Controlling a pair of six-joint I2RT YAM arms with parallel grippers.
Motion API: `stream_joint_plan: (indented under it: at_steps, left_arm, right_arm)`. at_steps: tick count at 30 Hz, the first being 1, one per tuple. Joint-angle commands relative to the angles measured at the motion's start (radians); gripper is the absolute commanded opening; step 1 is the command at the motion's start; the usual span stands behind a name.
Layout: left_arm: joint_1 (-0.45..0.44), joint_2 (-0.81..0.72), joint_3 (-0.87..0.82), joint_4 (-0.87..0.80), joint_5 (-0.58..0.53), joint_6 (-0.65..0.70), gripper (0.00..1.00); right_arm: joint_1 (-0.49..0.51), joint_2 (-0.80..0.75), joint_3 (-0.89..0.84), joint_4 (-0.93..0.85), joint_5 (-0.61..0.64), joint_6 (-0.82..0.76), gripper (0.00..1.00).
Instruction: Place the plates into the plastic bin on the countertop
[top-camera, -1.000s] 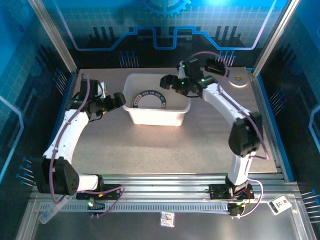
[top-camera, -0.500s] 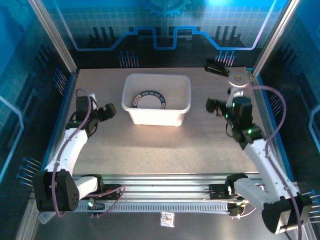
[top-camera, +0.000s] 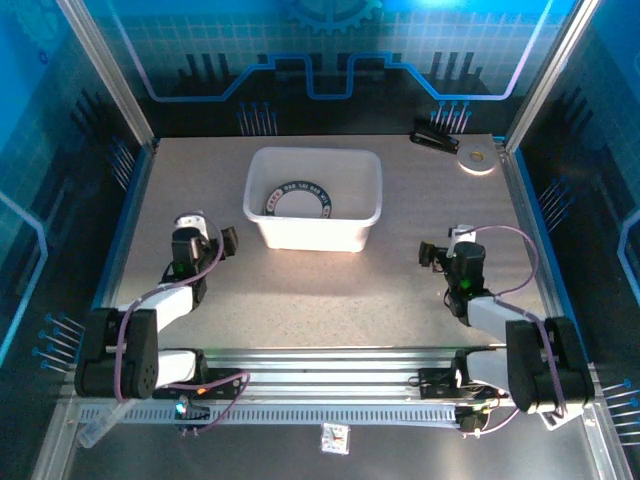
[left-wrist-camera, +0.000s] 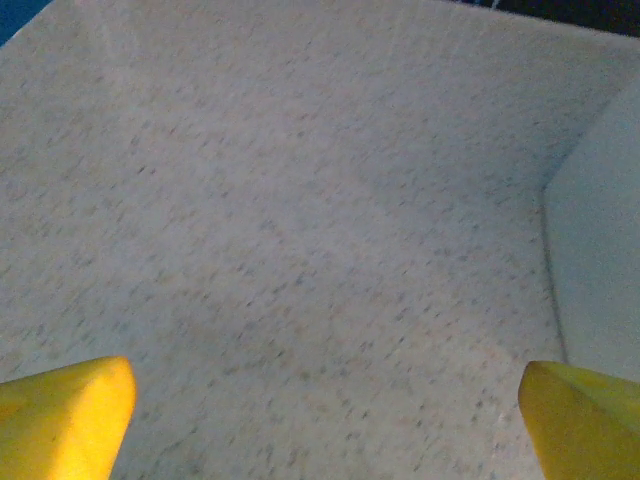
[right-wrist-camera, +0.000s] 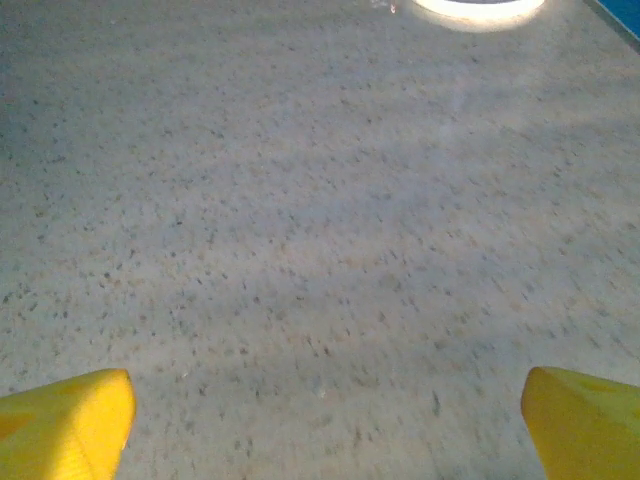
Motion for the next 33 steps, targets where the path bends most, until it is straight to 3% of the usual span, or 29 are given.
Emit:
stream_joint_plan:
  at_steps: [1, 5, 8, 10, 13, 18, 33]
  left_arm:
    - [-0.038, 0.079, -0.018, 0.271, -0.029, 0.061, 0.99]
    - [-0.073, 0.199, -0.002, 0.366, -0.035, 0.11, 0.99]
    - [-0.076, 0.253, -0.001, 0.414, -0.034, 0.118, 0.99]
    - [-0.076, 0.252, 0.002, 0.404, -0.041, 0.111, 0.99]
    - [-0.073, 0.251, 0.005, 0.398, -0.045, 0.105, 0.99]
    - [-0.073, 0.251, 0.006, 0.397, -0.047, 0.106, 0.99]
    - [-0.073, 0.251, 0.005, 0.398, -0.048, 0.105, 0.99]
  right_arm:
    - [-0.007, 0.061, 0.078, 0.173, -0.102, -0.086, 1.0]
    - [-0.049, 0.171, 0.004, 0.432, -0.184, -0.11, 1.0]
    - [-0.058, 0.345, -0.052, 0.756, -0.237, -0.114, 1.0]
    - [-0.057, 0.266, -0.014, 0.55, -0.22, -0.115, 1.0]
    - [-0.036, 0.288, 0.003, 0.561, -0.184, -0.128, 1.0]
    - [-0.016, 0.284, 0.119, 0.337, -0.191, -0.156, 1.0]
    - [-0.002, 0.292, 0.139, 0.307, -0.235, -0.19, 1.0]
